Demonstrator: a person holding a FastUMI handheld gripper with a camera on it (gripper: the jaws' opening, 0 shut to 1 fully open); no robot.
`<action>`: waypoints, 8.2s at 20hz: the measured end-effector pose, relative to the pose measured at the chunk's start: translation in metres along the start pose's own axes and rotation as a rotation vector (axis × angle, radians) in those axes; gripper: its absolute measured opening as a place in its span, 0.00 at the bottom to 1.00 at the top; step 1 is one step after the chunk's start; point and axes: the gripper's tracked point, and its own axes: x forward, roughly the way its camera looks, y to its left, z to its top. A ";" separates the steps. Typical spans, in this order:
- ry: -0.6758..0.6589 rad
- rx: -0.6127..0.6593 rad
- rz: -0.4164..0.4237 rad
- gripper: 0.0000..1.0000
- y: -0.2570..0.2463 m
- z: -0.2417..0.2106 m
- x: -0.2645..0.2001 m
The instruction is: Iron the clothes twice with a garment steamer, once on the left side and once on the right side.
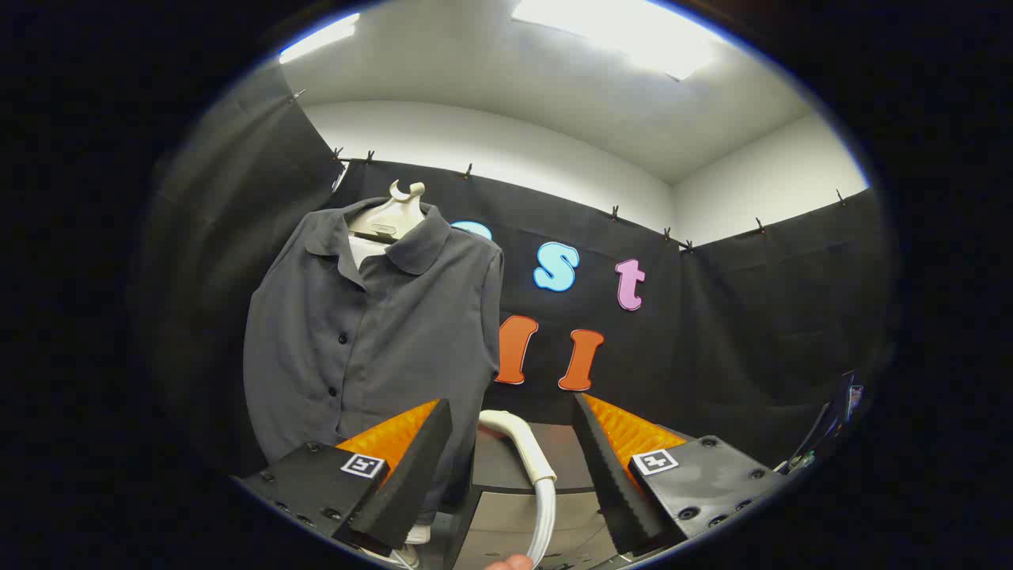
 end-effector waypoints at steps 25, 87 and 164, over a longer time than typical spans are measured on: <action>0.017 0.007 0.003 0.98 0.001 -0.002 0.004; 0.771 0.059 0.061 0.51 -0.006 -0.227 0.238; 0.096 0.102 -0.123 0.42 0.146 -0.049 0.123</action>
